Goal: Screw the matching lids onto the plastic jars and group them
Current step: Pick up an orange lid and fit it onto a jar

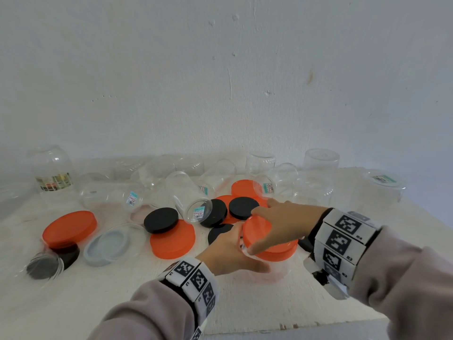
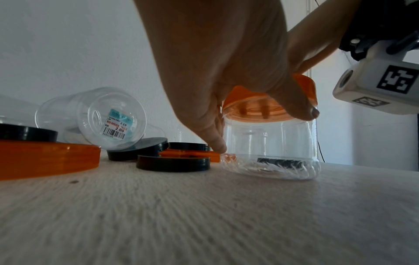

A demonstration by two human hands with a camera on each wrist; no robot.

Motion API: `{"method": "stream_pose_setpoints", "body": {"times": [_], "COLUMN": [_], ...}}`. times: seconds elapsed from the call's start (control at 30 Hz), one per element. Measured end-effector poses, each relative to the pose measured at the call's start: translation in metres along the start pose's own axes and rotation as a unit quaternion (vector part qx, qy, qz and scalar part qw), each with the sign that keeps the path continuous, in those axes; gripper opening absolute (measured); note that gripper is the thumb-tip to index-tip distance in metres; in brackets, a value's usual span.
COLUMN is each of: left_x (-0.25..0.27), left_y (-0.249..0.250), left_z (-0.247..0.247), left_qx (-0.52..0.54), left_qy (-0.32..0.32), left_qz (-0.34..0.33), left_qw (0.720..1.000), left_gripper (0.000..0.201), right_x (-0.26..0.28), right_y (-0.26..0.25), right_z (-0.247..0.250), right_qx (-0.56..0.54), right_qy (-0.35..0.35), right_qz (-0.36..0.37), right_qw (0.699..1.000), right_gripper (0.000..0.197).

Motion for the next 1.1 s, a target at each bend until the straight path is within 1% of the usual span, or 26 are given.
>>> {"method": "stream_pose_setpoints", "body": {"times": [0.1,0.13,0.23,0.3,0.4,0.63,0.73,0.83,0.97,1.1], "left_x": [0.0017,0.0017,0.0010,0.0013,0.0012,0.0028,0.0025,0.0026,0.0037,0.0039], "left_y": [0.0024,0.0031,0.0034,0.0037,0.0039,0.0036,0.0048,0.0074,0.0086,0.0096], "left_z": [0.0007,0.0006,-0.0003,-0.0007,-0.0003,-0.0001,-0.0006,-0.0011,-0.0010,-0.0010], "left_qx": [-0.006,-0.003,-0.004,-0.006,-0.004,0.014,-0.002,-0.011,-0.018,-0.025], "left_qy": [-0.002,-0.003,-0.001,0.001,0.005,0.006,0.004,0.002,0.008,0.003], "left_qz": [-0.006,-0.006,-0.004,-0.004,-0.007,-0.007,-0.009,-0.014,-0.012,-0.011], "left_qw": [1.000,1.000,1.000,1.000,1.000,1.000,1.000,1.000,1.000,1.000], "left_gripper": [0.105,0.106,0.108,0.108,0.107,0.107,0.108,0.108,0.107,0.106], "right_x": [-0.0023,-0.0022,0.0011,0.0034,0.0028,0.0027,0.0050,0.0075,0.0055,0.0014], "right_y": [0.0014,0.0023,0.0051,0.0056,0.0059,0.0079,0.0094,0.0065,0.0023,0.0051], "right_z": [-0.0021,-0.0030,-0.0081,-0.0078,-0.0043,-0.0060,-0.0090,-0.0078,-0.0074,-0.0079], "right_qx": [0.017,0.013,-0.002,-0.009,-0.021,0.002,-0.001,-0.013,-0.011,0.004], "right_qy": [0.015,0.006,-0.051,-0.063,-0.044,0.011,-0.021,-0.041,-0.020,0.002], "right_qz": [-0.016,-0.016,0.000,0.015,0.022,-0.018,-0.016,0.016,0.034,0.018], "right_qw": [1.000,1.000,0.999,0.998,0.999,1.000,1.000,0.999,0.999,1.000], "right_gripper": [0.106,0.107,0.112,0.112,0.111,0.115,0.117,0.115,0.108,0.112]}}
Point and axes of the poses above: each hand's wrist, its own x-axis away from the middle knuckle, its own z-axis out of the back of the hand, y = z × x, the point moved 10 cm from there along -x, towards the middle knuckle, and after that the axes turned 1 degree about x, right-handed, at the moved point
